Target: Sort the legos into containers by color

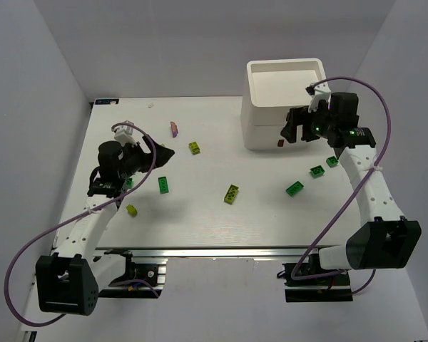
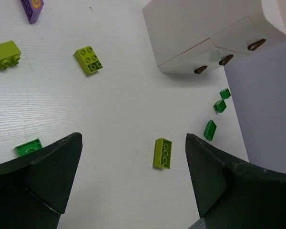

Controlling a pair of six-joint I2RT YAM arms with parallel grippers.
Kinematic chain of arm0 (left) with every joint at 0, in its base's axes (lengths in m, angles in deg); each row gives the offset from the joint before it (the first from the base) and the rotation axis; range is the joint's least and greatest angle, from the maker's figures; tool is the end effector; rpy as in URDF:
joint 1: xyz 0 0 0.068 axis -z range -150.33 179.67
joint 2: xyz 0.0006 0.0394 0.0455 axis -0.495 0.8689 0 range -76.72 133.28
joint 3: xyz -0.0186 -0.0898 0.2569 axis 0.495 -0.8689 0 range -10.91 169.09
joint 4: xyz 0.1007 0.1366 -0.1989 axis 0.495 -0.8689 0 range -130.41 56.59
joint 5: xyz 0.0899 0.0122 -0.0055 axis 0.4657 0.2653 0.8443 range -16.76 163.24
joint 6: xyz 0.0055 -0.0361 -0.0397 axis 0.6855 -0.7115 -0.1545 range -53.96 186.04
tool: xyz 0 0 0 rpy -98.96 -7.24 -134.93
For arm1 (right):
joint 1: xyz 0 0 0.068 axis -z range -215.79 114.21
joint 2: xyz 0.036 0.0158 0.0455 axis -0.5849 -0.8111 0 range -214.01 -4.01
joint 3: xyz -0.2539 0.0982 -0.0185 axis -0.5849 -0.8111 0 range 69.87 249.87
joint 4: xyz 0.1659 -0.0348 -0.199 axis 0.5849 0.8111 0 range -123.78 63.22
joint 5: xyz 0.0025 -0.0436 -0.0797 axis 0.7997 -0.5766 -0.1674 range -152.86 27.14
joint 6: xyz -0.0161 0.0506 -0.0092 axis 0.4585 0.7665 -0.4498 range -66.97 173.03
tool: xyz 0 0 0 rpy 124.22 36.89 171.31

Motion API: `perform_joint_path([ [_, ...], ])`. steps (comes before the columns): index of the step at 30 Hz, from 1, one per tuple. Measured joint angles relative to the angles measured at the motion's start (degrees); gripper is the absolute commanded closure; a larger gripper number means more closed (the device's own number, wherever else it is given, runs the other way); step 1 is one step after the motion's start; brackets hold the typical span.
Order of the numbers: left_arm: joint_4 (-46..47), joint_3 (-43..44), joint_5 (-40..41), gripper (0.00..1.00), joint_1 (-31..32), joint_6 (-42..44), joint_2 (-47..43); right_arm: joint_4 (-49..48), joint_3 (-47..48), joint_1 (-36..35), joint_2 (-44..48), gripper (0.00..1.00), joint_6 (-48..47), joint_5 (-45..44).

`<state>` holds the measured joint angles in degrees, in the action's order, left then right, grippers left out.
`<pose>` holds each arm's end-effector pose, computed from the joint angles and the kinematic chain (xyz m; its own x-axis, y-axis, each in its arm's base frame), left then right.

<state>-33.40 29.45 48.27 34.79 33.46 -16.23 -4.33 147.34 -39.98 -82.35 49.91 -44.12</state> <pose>0.2381 -0.0364 0.2786 -0.5450 -0.4412 -0.7130 0.2164 0.7476 -0.6279 0.3036 0.0336 0.3740 -0.4838 -0.0870 -0.8708 -0.3724 0.9209 0.1148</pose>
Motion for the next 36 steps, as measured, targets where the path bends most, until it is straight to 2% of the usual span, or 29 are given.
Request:
perform_joint_path([
  [6,1.46,-0.68,-0.09,0.02,0.0,-0.9,-1.22,-6.03,-6.21,0.11,3.69,0.12,-8.46,4.04],
  [9,1.36,-0.72,0.2,0.02,0.0,-0.92,-2.8,-8.76,-8.72,0.04,4.61,0.38,-9.03,5.51],
  [10,1.2,-0.79,0.37,0.02,0.0,-0.92,-3.45,-9.7,-8.92,0.04,4.26,0.55,-8.74,5.62],
  [12,1.03,-1.05,0.61,0.02,0.0,-0.9,-4.92,-11.74,-9.03,0.07,2.99,0.59,-5.64,5.2],
  [16,-0.11,-1.77,1.25,0.02,0.0,-0.94,-7.67,-14.67,-9.05,0.04,0.76,0.34,2.19,2.4],
  [25,-0.46,-5.09,1.42,0.02,0.0,-2.32,-8.61,-19.54,-6.78,0.04,-3.5,0.31,13.07,-7.08],
  [36,-0.39,-5.07,1.6,0.02,0.0,-1.99,-7.65,-21.27,-4.83,0.04,-13.18,0.36,15.72,-10.23],
])
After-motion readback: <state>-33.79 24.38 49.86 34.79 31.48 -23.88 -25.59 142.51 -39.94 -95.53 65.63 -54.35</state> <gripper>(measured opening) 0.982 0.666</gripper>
